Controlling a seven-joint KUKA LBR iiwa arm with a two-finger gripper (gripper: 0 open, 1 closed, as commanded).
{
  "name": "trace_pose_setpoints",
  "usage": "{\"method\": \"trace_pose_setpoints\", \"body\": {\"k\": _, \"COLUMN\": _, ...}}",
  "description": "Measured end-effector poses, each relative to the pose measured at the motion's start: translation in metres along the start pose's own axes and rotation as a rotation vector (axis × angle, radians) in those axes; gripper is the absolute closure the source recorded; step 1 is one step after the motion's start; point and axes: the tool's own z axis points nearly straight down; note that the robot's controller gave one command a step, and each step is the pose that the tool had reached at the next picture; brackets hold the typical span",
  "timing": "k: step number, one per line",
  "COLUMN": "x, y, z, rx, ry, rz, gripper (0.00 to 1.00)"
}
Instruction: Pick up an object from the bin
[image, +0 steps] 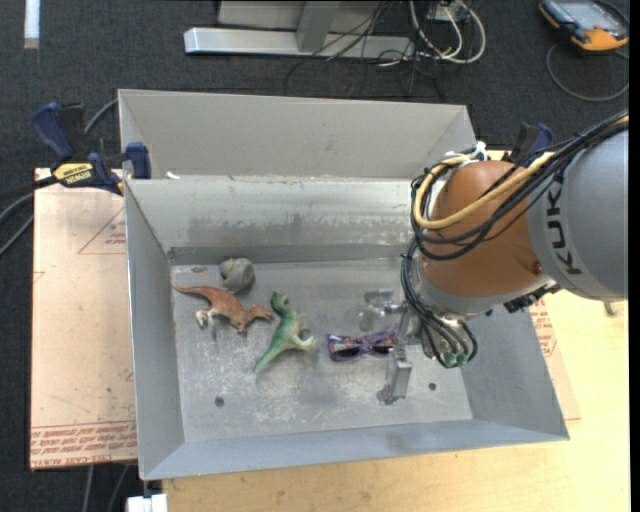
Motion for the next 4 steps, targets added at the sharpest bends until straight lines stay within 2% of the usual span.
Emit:
{"method": "trace_pose_setpoints", "body": {"k": 1, "x": -0.002, "y": 0.000, "z": -0.004, "rx": 0.000, "ry": -0.008, "rz": 0.002, "gripper": 0.00}}
{"method": "trace_pose_setpoints", "body": {"k": 2, "x": -0.042, "y": -0.031, "z": 0.107, "rx": -0.001, "ry": -0.001, "rz": -0.003, "gripper": 0.00}}
{"method": "trace_pose_setpoints", "body": {"k": 3, "x": -0.077, "y": -0.020, "z": 0.106, "rx": -0.001, "ry": -0.012, "rz": -0.125, "gripper": 0.00}}
{"method": "trace_pose_setpoints", "body": {"k": 4, "x": -0.043, "y": -0.031, "z": 0.107, "rx": -0.002, "ry": -0.002, "rz": -0.004, "gripper": 0.00}}
